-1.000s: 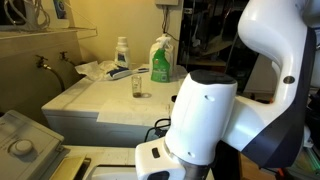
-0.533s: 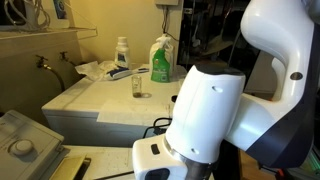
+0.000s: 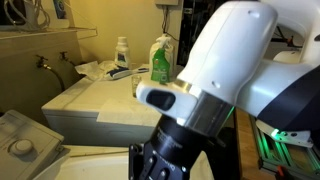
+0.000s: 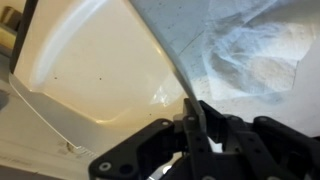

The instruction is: Move the white dustpan to the top of the washing machine.

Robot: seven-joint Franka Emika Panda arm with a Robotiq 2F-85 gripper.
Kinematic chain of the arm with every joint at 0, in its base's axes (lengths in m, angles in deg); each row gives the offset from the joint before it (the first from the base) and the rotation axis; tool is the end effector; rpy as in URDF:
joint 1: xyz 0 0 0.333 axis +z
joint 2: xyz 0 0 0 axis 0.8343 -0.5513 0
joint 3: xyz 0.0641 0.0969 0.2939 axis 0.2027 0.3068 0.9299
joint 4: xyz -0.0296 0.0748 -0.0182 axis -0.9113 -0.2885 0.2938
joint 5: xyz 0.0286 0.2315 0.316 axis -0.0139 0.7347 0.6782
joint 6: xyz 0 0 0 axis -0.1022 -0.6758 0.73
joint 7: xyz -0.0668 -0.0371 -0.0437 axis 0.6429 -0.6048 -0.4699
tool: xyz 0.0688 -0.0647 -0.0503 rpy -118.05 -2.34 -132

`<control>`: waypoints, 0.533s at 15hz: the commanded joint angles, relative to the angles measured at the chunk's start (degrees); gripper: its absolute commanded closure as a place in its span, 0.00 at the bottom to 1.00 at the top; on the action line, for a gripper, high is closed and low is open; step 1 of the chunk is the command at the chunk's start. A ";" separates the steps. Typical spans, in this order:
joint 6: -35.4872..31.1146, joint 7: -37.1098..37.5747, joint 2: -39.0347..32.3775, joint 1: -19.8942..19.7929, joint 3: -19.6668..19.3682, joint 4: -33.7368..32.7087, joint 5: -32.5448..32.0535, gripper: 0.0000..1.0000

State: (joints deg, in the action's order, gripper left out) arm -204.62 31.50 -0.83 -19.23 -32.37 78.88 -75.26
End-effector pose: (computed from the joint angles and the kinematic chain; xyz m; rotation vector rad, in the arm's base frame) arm 0.3572 0.5604 0.3663 -2.2389 -1.6647 -0.7842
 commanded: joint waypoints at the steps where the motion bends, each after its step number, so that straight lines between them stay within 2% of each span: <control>1: 1.20 7.04 10.60 -0.17 -2.65 6.45 0.50 0.97; 3: 2.46 8.59 13.67 -1.00 -2.59 7.36 1.77 0.97; 4: 0.91 6.45 8.63 -0.61 -2.29 3.30 0.36 0.91; 5: 1.37 7.15 10.22 -0.85 -2.41 3.99 0.62 0.91; 6: -1.21 10.64 10.23 -0.12 -4.03 3.77 -1.76 0.98; 8: 0.80 17.24 11.70 0.92 -7.44 2.06 -6.23 0.98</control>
State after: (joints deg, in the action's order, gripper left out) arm -204.31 41.52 10.61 -19.83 -35.86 83.09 -76.34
